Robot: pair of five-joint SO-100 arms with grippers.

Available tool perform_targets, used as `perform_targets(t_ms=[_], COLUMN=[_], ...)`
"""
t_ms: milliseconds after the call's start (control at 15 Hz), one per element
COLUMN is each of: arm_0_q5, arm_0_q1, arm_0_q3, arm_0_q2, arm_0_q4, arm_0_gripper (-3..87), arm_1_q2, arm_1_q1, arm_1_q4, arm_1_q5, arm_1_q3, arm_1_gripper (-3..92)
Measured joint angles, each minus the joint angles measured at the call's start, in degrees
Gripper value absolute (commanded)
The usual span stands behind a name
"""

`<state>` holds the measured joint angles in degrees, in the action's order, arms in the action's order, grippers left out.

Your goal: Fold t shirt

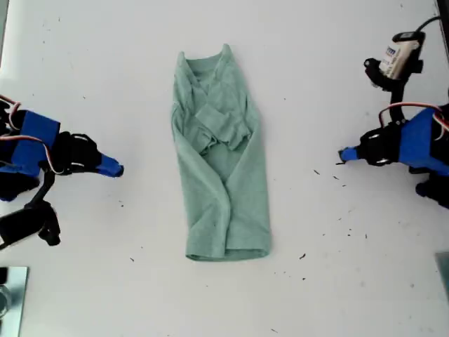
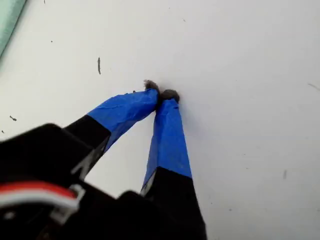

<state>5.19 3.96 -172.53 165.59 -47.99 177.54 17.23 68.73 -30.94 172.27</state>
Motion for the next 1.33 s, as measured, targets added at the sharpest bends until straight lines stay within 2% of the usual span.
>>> perform_targets(t_ms=[133, 267, 333, 400, 533, 667, 800, 933, 1133, 1333], arm_0_q5=[1.1, 1.3, 1.9, 3.2, 3.1, 0.4, -1.9, -2.4, -2.4, -2.2], arm_0_q1=[0.6, 1.7, 1.4, -0.6, -6.6, -10.4, -13.3, -14.9, -15.4, -15.9], arm_0_q3=[-5.4, -2.4, 5.4, 16.3, 43.5, 70.0, 87.9, 95.1, 96.5, 97.1], arm_0_q2=[1.4, -1.1, -7.2, -15.9, -34.3, -52.1, -65.0, -72.8, -80.4, -88.5], arm_0_q4=[0.9, -0.3, -4.2, -10.0, -19.9, -25.3, -27.4, -27.8, -27.7, -25.2], arm_0_gripper=[-0.2, -0.2, 3.4, 20.0, 24.9, 25.3, 25.8, 26.7, 27.5, 28.6], arm_1_q2=[0.3, 0.3, -0.9, -5.8, -21.0, -43.6, -64.3, -75.7, -83.3, -93.9], arm_1_q1=[0.0, -0.7, -2.6, -5.4, -11.9, -19.3, -24.4, -27.3, -28.9, -29.6], arm_1_q4=[0.1, 0.2, 1.7, 5.2, 11.5, 19.1, 26.4, 27.6, 25.5, 19.7], arm_1_q5=[0.0, 1.4, 3.3, 5.4, 8.6, 11.2, 14.2, 16.5, 18.8, 19.9], arm_1_q3=[0.0, -0.4, -1.8, -7.8, -33.1, -63.2, -89.6, -102.7, -103.8, -103.8], arm_1_gripper=[2.2, 2.2, 4.6, 12.9, 25.1, 30.8, 32.6, 31.9, 31.9, 31.9])
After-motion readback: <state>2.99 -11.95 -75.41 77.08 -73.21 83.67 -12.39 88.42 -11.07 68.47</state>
